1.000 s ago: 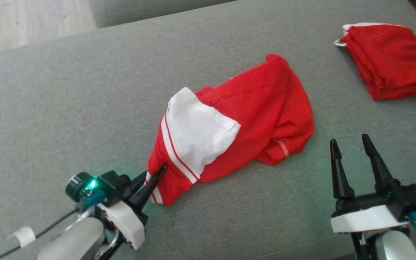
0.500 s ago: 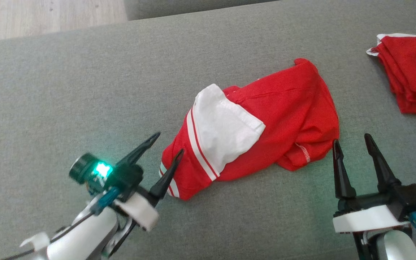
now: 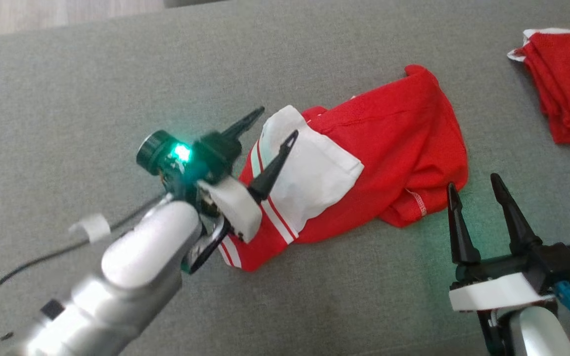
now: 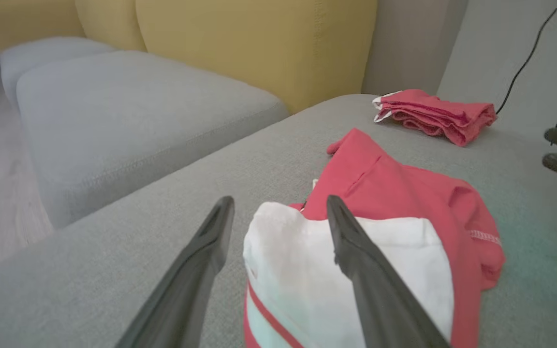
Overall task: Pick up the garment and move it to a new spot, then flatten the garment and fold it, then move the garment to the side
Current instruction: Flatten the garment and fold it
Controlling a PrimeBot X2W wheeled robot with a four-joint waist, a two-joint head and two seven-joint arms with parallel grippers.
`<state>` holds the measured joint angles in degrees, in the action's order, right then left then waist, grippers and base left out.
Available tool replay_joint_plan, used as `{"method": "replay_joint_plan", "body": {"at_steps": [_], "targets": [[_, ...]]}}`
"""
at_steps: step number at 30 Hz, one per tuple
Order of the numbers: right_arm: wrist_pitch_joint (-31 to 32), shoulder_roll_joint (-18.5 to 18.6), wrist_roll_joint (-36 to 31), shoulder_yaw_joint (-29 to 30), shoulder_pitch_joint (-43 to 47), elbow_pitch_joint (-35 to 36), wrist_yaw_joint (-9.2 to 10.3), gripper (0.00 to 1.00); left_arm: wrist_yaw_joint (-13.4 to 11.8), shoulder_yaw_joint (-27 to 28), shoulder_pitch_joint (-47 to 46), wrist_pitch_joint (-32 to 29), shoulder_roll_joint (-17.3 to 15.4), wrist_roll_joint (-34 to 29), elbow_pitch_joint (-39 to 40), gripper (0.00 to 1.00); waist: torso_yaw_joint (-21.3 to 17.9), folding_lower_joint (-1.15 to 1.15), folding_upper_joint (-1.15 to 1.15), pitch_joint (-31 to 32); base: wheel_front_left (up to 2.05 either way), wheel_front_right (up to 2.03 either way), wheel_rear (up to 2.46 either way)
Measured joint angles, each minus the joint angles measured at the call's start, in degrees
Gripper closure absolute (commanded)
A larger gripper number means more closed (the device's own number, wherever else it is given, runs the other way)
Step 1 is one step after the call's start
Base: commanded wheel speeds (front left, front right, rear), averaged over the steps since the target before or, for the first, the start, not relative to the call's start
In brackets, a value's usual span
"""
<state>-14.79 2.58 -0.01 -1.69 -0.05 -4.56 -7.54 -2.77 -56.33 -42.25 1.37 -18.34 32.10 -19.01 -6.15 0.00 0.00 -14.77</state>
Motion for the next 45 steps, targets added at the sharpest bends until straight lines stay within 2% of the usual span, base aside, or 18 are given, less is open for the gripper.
{"method": "replay_joint_plan", "body": {"at_steps": [4,11,12,13,18,23,24,25,27,29,34,37,39,42,45], "targets": [[0.0,0.3,0.0,0.1,-0.1,-0.3,0.0,0.0,4.7,1.7,-2.0,-2.5,3.1,6.2,-6.1,0.0,-0.3,0.0,0.0,-1.5,0.0,0.0,0.0],[0.0,1.0,0.0,0.1,-0.9,-0.4,0.0,0.0,9.7,1.7,-5.3,-9.3,6.9,15.6,-12.8,0.0,-0.4,0.0,0.0,-3.3,0.0,0.0,0.0],[0.0,1.0,0.0,0.1,-1.0,-0.4,0.01,0.0,9.9,1.0,-5.6,-9.3,7.0,16.6,-12.5,0.58,-0.4,0.0,0.0,-3.5,0.0,0.0,0.0],[0.0,1.0,0.0,0.1,-1.1,-0.4,0.01,0.0,9.9,0.5,-5.7,-8.8,7.0,17.1,-11.8,1.0,-0.4,0.0,0.0,-3.6,0.0,0.0,0.0],[0.0,1.0,0.0,0.4,-2.2,-0.4,0.0,0.0,10.0,-1.6,-9.4,-2.6,4.6,19.9,-5.5,1.0,0.7,0.0,0.0,-3.8,0.0,0.0,0.0],[0.0,0.9,0.0,0.3,-3.3,-0.4,0.0,0.0,10.3,-1.3,-14.5,-1.3,-2.2,24.8,-2.1,1.0,1.9,0.0,0.0,-3.8,0.0,0.0,0.0],[0.0,0.9,0.0,0.3,-3.3,-0.4,0.0,0.0,10.3,-1.3,-14.5,-1.3,-2.2,24.8,-2.1,0.38,1.9,0.0,0.0,-3.8,0.0,0.0,0.0],[0.0,0.9,0.0,0.2,-3.5,-0.4,0.0,0.0,10.3,-0.9,-15.0,-1.3,-3.3,25.2,-3.1,0.0,2.0,0.0,0.0,-3.7,0.0,0.0,0.0],[0.0,0.9,0.2,-0.3,-3.7,-0.7,0.01,0.0,10.3,-0.3,-15.5,-0.2,-4.9,24.7,-5.7,0.0,2.1,-0.01,0.0,-3.5,0.0,0.0,0.0],[0.0,0.8,0.2,-1.0,-3.9,-1.1,0.0,0.0,8.8,-0.4,-15.8,1.4,-5.9,21.9,-8.1,0.0,2.0,0.0,0.0,-3.4,0.0,0.0,0.0],[0.0,0.8,0.6,-1.0,-3.8,-1.3,0.0,0.0,0.5,-4.0,-16.0,4.8,-5.4,12.7,-11.2,0.0,2.0,0.0,0.0,-2.4,0.0,0.0,0.0],[0.0,0.7,0.8,-0.9,-3.7,-1.4,0.0,0.0,-3.3,-8.1,-16.0,3.8,-3.5,7.7,-11.9,0.0,1.9,-0.01,0.0,-1.6,0.0,0.0,0.0],[0.0,0.7,0.8,-1.1,-3.8,-1.4,0.0,0.0,-4.9,-11.0,-16.0,1.6,-1.4,4.8,-12.5,0.0,1.6,-0.01,0.0,-1.5,0.0,0.0,0.0],[0.0,0.7,0.8,-1.7,-3.8,-1.4,0.01,0.0,-6.1,-14.4,-16.1,-2.9,2.6,2.8,-13.8,0.0,1.1,-0.01,0.0,-1.6,0.0,0.0,0.0],[0.0,0.8,0.8,-2.3,-3.8,-1.3,0.01,0.0,-6.1,-16.3,-16.2,-6.9,5.7,1.2,-16.0,0.0,0.3,-0.01,0.0,-1.9,0.0,0.0,0.0]]}}
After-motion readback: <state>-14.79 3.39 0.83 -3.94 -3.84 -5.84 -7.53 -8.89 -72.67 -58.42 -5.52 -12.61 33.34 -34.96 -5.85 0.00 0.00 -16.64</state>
